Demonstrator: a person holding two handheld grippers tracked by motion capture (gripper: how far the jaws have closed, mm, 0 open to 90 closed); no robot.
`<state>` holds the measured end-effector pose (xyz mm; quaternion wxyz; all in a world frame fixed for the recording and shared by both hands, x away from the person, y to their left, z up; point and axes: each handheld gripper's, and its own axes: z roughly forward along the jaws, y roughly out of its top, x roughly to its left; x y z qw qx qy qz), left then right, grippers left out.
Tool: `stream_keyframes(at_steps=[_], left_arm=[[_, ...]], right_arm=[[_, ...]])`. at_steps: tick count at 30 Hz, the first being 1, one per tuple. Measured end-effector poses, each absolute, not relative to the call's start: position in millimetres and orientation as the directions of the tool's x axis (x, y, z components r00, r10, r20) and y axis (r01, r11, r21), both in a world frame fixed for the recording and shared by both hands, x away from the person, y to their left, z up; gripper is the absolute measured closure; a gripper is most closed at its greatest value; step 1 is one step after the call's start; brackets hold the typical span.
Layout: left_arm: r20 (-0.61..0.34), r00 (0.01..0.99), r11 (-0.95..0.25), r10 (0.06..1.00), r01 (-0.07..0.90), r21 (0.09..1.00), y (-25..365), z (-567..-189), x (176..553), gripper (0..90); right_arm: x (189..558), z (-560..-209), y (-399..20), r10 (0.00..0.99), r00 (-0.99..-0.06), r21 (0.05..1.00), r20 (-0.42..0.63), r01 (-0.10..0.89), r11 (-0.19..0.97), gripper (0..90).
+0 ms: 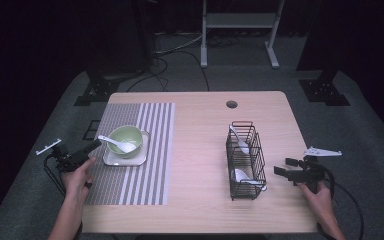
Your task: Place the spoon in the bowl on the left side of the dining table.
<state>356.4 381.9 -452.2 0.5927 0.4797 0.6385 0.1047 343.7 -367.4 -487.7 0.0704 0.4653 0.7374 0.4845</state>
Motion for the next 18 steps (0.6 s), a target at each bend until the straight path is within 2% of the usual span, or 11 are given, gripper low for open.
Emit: stream_keyframes(at_steps=[18], left_arm=[[-0.540,0.263,0.357,0.800,0.515,0.779,356.0,-435.3,335.9,49.8]], right_arm=[[343.3,-487.5,-366.9,0.750,-0.563,0.781,0.346,0.616,0.103,13.5]])
